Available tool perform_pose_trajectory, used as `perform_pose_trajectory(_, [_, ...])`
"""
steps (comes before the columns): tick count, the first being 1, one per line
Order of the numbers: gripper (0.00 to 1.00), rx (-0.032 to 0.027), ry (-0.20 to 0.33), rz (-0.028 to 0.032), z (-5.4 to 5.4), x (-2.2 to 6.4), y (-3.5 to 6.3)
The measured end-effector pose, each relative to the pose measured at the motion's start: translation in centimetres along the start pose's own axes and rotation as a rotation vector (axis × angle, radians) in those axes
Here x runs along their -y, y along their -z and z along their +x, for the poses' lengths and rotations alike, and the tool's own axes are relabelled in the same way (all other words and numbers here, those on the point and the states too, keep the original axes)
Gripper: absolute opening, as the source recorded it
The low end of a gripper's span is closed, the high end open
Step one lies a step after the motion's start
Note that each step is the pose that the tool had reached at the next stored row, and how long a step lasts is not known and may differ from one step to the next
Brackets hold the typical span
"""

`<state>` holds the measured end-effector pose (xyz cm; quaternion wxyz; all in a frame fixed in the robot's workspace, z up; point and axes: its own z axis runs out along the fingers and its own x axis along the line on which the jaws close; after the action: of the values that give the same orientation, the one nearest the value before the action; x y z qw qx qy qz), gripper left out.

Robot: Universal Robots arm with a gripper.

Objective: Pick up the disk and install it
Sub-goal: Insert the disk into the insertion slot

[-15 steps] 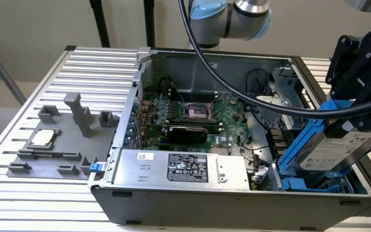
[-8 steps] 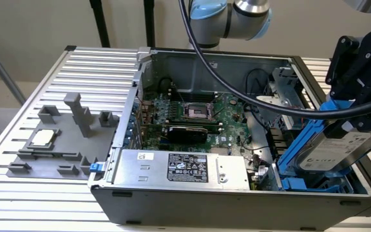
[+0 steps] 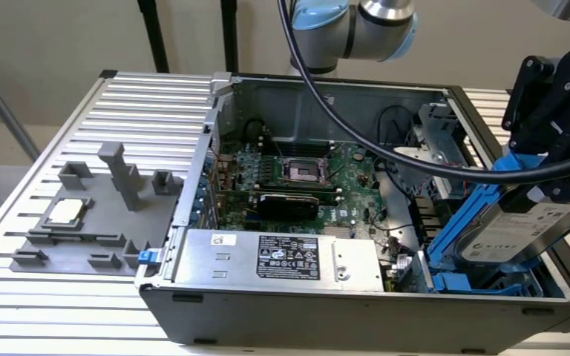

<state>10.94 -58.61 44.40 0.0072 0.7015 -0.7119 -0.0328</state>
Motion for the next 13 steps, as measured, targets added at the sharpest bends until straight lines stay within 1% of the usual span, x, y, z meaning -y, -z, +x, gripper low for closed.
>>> perform_pose_trajectory(13, [0.33,0.0001,-0.003,-0.0029,0.02,0.05,-0.50])
